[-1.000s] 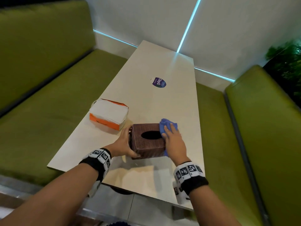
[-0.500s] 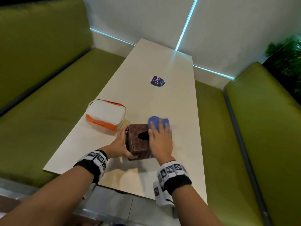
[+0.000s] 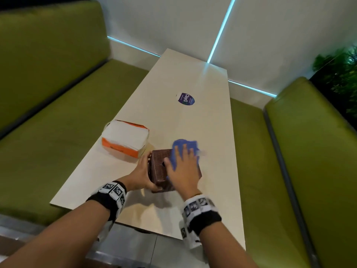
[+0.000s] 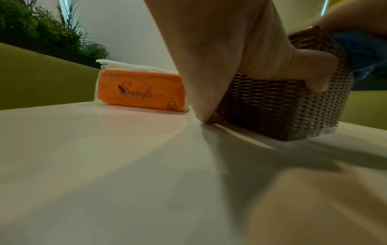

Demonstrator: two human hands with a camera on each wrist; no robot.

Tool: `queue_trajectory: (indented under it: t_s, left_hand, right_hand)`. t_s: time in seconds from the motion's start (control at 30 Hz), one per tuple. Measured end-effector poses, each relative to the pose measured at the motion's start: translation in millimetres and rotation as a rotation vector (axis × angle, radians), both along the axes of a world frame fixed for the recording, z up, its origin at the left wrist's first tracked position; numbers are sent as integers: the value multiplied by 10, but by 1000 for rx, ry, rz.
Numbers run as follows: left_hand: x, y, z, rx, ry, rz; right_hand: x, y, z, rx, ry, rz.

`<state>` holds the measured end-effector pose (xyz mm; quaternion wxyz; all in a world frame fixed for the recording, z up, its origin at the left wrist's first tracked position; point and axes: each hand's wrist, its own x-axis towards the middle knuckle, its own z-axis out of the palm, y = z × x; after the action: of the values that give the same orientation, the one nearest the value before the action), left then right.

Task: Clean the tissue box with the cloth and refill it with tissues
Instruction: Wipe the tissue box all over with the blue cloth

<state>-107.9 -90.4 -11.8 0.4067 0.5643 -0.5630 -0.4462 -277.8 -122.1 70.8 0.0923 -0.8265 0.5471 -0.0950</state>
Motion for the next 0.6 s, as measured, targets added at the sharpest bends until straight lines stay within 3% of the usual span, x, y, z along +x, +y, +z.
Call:
queue_trajectory:
  t_s: [0.07, 0.13, 0.2, 0.27, 0.33, 0.4, 0.5, 0.6]
  left_hand:
    - [11, -1, -16, -21, -20, -1]
    - [24, -12, -53, -28, -41, -6]
    - [2, 1, -31, -2, -54, 10]
    - [-22, 7, -28, 15, -43, 20]
    - [-28, -4, -45, 23, -70, 37]
    - [-23, -19, -36, 9, -108, 47]
    - [-5, -9, -34, -55, -75, 18]
    - [5, 3, -63, -17, -61, 37]
  right_hand:
    - [92, 183, 11, 20, -40, 253]
    - [-2, 112, 23, 46, -75, 355]
    - [-161, -111, 11, 42, -118, 226]
    - [-240, -287, 30, 65, -149, -32]
    - [-112, -283, 20, 35, -68, -137]
    - [136, -105, -32, -13, -22, -14]
    - [196, 147, -20, 8, -93, 331]
    - [-109, -14, 9, -18, -100, 360]
